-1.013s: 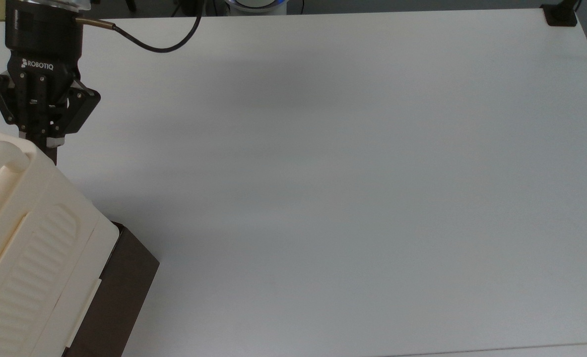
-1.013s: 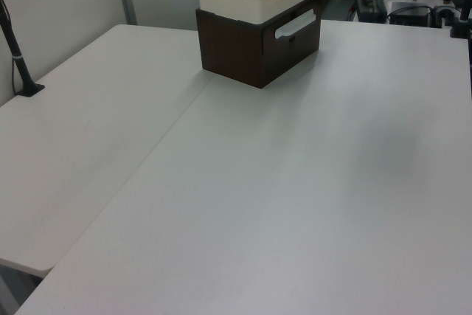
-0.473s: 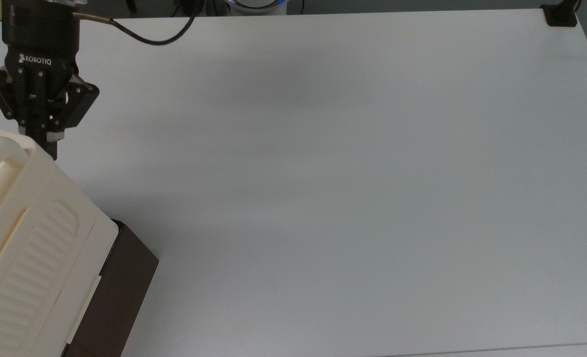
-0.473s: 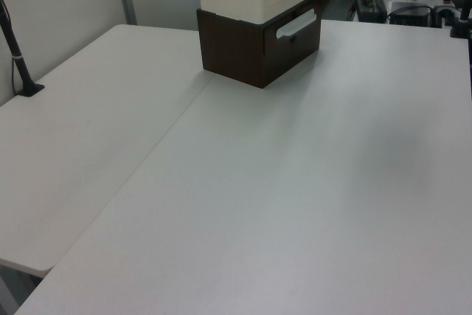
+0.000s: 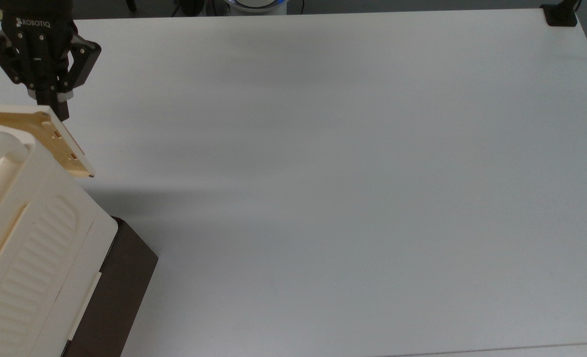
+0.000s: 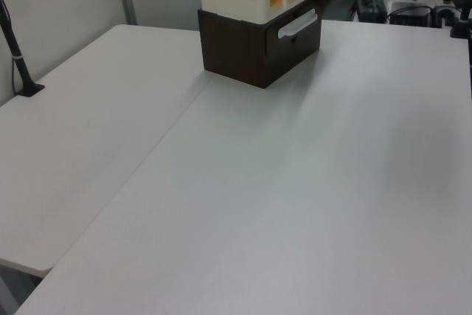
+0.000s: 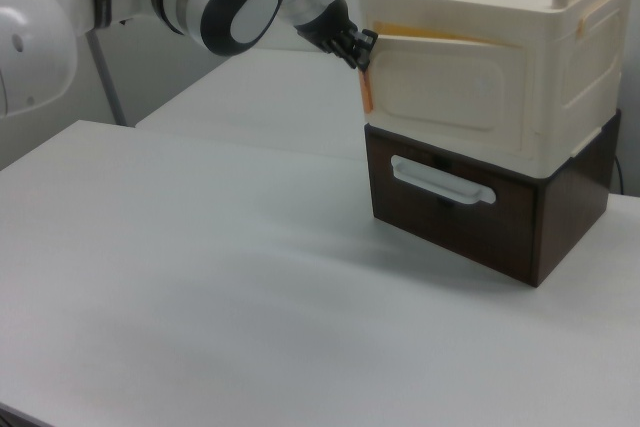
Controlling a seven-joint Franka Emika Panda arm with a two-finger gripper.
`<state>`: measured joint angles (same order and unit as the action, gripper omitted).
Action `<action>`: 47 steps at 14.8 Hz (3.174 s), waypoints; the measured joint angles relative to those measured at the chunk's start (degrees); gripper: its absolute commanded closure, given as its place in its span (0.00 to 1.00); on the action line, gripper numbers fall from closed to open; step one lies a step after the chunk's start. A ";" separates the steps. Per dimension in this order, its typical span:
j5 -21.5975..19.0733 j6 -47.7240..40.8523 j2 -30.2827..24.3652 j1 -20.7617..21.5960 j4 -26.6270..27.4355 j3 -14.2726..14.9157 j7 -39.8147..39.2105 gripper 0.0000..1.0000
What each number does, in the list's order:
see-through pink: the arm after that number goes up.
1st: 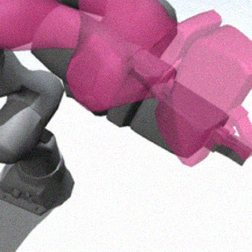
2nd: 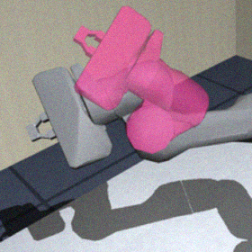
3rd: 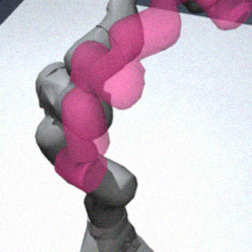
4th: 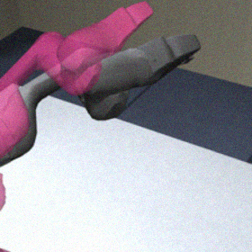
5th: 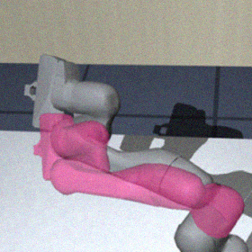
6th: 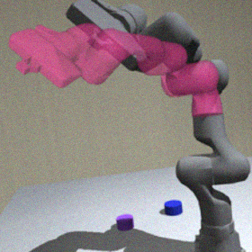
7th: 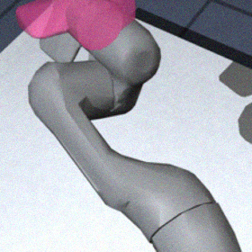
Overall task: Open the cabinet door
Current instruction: 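Pull the door edge outward, swinging the door open on its hinge, then release the door and lift the gripper away from the cabinet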
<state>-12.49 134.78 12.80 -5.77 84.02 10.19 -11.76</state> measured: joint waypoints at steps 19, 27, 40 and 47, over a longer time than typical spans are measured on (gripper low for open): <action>0.04 -26.76 -7.59 -13.48 2.46 0.21 -21.12 0.00; 2.37 -30.89 -9.40 -19.13 2.46 0.43 -23.55 0.00; -0.37 -28.70 -10.36 -13.24 1.89 -0.65 -7.97 0.00; -0.26 -25.16 -9.01 -13.23 2.01 -0.49 -6.13 0.00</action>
<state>-12.75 109.62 3.79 -19.00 86.03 9.70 -17.89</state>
